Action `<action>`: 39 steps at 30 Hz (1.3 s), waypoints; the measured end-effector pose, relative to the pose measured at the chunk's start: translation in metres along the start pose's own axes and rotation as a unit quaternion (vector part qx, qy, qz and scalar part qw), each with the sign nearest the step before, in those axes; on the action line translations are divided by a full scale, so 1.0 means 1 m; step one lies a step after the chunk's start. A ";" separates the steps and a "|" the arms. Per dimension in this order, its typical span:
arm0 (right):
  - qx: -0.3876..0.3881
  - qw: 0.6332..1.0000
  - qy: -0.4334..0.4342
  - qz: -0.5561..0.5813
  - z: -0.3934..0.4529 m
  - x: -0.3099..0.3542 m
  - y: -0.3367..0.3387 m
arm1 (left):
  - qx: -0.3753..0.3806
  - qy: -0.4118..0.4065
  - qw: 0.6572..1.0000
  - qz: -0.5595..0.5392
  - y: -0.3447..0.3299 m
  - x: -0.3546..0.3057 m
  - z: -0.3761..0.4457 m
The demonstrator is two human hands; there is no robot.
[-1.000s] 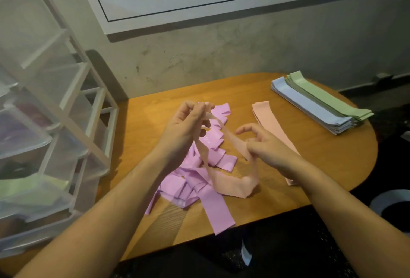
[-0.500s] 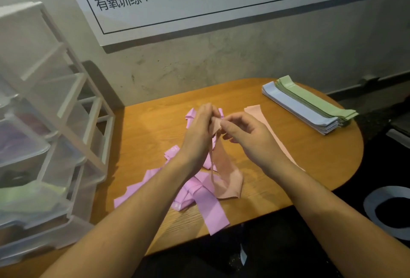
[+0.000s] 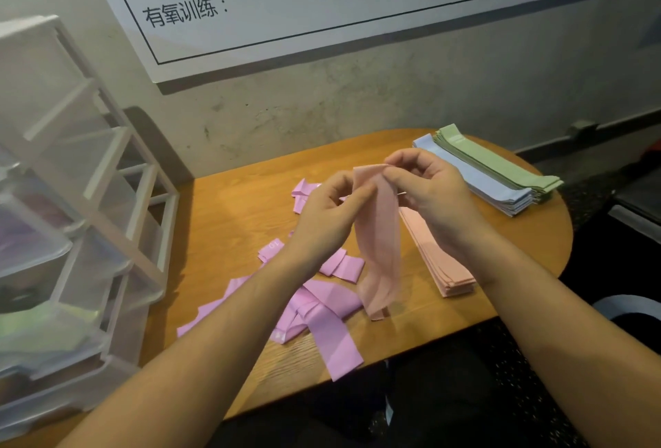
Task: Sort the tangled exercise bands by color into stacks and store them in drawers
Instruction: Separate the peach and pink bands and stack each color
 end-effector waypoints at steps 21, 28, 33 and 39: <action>0.075 0.989 -0.121 0.030 -0.001 -0.064 0.028 | -0.013 0.155 0.949 -0.273 -0.037 0.008 0.040; 0.059 0.980 -0.122 -0.145 -0.004 -0.082 0.050 | -0.066 0.198 0.917 -0.340 -0.041 0.017 0.070; 0.008 0.975 -0.134 -0.177 -0.003 -0.088 0.074 | -0.101 0.196 0.939 -0.265 -0.040 0.033 0.100; -0.008 0.956 -0.148 -0.252 -0.008 -0.089 0.103 | -0.105 0.228 0.944 -0.213 -0.059 0.061 0.127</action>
Point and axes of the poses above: each hand's wrist, its own z-axis towards the middle knuckle, its own y-axis out of the back of the hand, x = y × z, the point moved 8 cm from there along z, towards the middle knuckle, and after that the axes turned 1 degree about -x, right-handed, at the moved point
